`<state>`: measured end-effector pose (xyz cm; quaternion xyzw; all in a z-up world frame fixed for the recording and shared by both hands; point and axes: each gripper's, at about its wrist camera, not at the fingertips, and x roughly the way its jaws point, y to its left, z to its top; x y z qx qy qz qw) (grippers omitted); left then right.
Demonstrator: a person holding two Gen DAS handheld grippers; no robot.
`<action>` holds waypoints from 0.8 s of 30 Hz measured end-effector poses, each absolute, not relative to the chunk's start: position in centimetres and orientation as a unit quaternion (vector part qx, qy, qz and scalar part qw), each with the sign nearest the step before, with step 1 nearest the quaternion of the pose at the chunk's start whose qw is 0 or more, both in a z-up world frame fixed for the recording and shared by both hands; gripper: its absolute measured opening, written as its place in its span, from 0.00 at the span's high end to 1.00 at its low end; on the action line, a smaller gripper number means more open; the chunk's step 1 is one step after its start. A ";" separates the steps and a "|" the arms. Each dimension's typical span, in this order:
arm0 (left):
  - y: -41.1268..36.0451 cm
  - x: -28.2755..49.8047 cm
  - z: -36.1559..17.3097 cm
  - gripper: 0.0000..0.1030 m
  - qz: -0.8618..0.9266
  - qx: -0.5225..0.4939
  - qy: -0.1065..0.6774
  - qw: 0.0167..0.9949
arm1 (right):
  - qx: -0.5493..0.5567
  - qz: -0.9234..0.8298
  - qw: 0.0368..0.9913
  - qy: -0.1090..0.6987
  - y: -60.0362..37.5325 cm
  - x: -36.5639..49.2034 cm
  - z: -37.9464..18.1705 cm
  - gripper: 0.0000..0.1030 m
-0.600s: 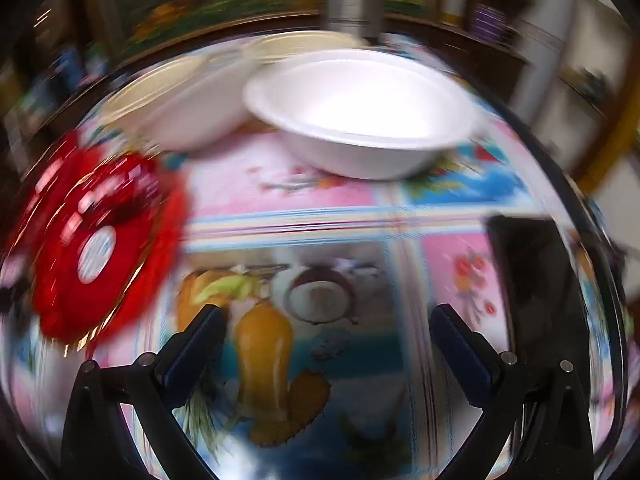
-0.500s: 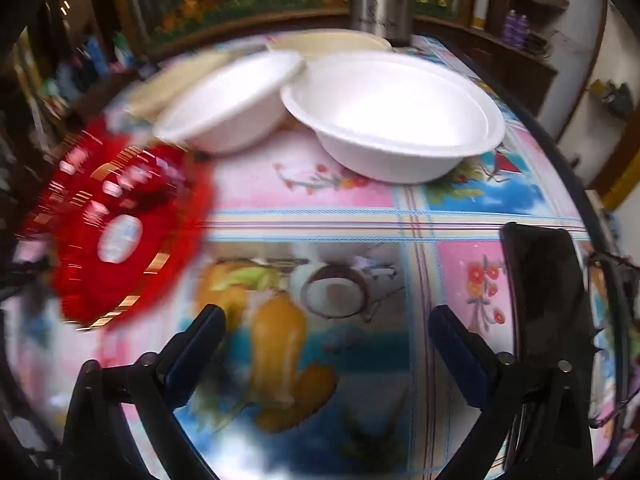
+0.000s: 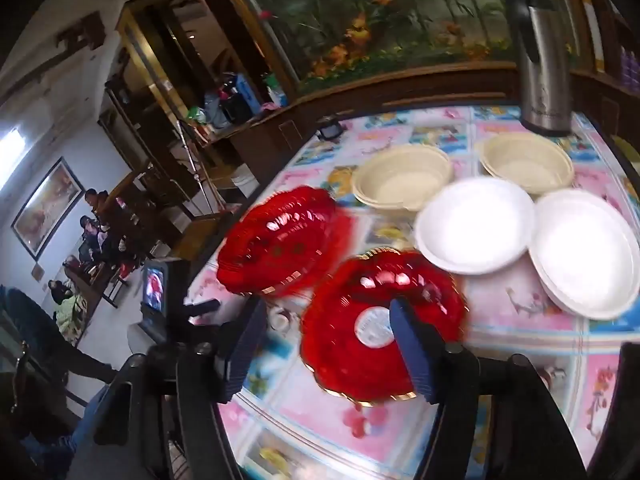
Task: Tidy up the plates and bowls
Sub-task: 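Reach the left gripper to the large red plate's rim and close it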
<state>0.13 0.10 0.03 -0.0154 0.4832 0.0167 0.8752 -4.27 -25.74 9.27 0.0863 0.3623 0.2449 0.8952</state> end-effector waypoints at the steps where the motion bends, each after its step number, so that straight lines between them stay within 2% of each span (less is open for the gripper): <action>1: 0.1 0.4 0.0 0.00 0.017 -0.015 0.477 0.879 | 0.080 0.245 0.898 0.358 -24.8 -4.3 9.4 0.37; 4: 0.3 0.3 -0.1 0.00 0.010 -0.011 0.481 0.876 | 0.094 0.250 0.892 0.366 -23.3 -3.6 9.9 0.37; 7: 0.6 0.3 0.1 0.00 -0.002 -0.010 0.497 0.867 | 0.110 0.261 0.876 0.389 -22.5 -2.5 9.8 0.45; 16: 3.8 -2.8 1.6 0.00 -0.022 -0.071 0.486 0.871 | 0.152 0.244 0.855 0.432 -21.3 2.6 6.0 0.45; 21: 7.3 -4.5 4.7 0.00 -0.019 -0.146 0.422 0.895 | 0.187 0.234 0.848 0.438 -20.1 6.6 4.1 0.56; 22: 7.8 -4.1 5.4 0.00 -0.008 -0.137 0.424 0.895 | 0.189 0.235 0.847 0.437 -19.8 7.2 3.6 0.61; 24: 7.9 -3.0 6.1 0.00 0.004 -0.108 0.429 0.897 | 0.191 0.235 0.847 0.436 -19.9 7.8 2.7 0.61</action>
